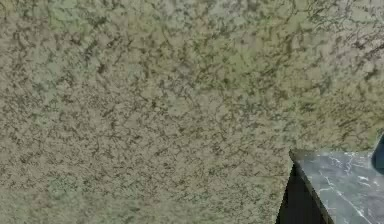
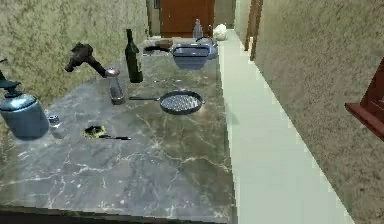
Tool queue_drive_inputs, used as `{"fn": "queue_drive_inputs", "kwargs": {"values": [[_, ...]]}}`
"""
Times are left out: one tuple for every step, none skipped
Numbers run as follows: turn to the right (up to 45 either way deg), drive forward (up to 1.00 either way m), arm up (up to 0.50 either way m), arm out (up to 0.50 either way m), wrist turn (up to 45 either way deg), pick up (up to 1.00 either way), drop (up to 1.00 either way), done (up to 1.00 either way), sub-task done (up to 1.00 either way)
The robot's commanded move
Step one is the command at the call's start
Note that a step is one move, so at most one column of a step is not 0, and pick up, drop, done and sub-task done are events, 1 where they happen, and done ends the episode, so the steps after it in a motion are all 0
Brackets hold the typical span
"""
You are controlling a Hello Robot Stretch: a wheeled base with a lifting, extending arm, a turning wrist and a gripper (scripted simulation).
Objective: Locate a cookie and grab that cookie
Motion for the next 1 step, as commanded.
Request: {"fn": "queue_drive_inputs", "kwargs": {"values": [[0.0,0.45,0.0,0.0,0.0,0.0,0.0,0.0,0.0]]}}
